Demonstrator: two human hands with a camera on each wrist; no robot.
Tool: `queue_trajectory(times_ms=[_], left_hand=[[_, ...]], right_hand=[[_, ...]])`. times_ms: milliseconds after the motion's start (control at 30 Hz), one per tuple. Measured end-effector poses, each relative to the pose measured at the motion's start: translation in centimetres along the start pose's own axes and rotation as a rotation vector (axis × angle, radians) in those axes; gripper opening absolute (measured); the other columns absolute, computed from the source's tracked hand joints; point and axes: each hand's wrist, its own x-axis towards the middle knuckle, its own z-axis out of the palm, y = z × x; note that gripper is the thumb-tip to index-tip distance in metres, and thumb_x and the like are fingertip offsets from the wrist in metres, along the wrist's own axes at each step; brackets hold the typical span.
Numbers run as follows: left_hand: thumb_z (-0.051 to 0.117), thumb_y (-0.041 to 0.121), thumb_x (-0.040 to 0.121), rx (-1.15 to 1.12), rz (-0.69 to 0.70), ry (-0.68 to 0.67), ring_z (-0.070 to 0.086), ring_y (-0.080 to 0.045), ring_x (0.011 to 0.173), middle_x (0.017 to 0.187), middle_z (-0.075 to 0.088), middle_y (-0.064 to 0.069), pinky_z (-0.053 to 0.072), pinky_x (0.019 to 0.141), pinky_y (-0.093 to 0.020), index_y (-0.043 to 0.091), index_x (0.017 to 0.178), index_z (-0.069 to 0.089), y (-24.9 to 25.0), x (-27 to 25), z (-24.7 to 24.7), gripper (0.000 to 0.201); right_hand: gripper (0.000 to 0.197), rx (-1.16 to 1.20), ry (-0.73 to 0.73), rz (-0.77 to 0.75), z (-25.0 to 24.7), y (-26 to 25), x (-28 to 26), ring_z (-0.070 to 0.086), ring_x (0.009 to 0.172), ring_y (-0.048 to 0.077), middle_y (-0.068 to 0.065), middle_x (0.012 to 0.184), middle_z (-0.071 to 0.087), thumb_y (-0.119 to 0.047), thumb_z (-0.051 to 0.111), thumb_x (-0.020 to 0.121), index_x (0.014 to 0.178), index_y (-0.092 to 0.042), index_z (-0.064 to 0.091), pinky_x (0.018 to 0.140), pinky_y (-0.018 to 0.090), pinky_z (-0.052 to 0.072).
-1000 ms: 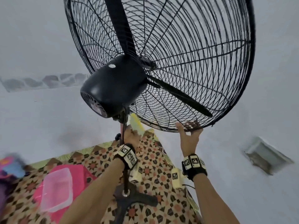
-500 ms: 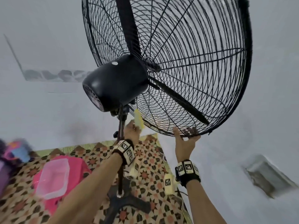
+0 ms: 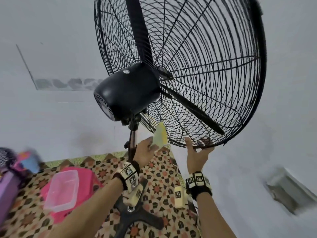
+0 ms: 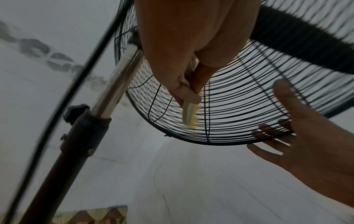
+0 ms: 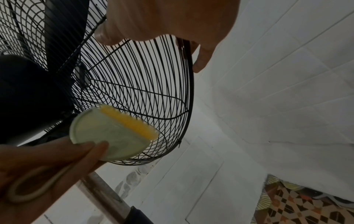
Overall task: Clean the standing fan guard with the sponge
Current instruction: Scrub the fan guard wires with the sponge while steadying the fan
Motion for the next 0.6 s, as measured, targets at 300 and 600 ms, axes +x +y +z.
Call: queue_trajectory(times_ms=[300,600], left_hand=[[0.065,0.029,0.084,-0.046,-0.125,0.19,0.066,-0.026,0.105,0.124,0.07,-0.009,0.056,0.088,-0.032,0.013,0.138,0.061,0.0,3.6,-2.0,0.057],[0.061,-0.009,0.095,-0.203,-0.164,0.322,0.061,-0.024,0.108,0.117,0.064,-0.006,0.045,0.088,-0.023,-0.003,0.133,0.063,1.7,3.3,-2.6,0.039]], right_hand=[[0.126,-0.029,-0.026,0.012,-0.2,-0.2,0.4,0.039,0.128,0.004,0.002,0.158,0.041,-0.044,0.089,0.075,0.164,-0.017,0.004,0.102,0.016,0.038],[0.138,-0.044,-0.052,0.033,-0.1,-0.5,0.2,0.04,0.146,0.021,0.005,0.167,0.028,-0.052,0.087,0.072,0.164,-0.012,-0.008,0.107,0.023,0.039]])
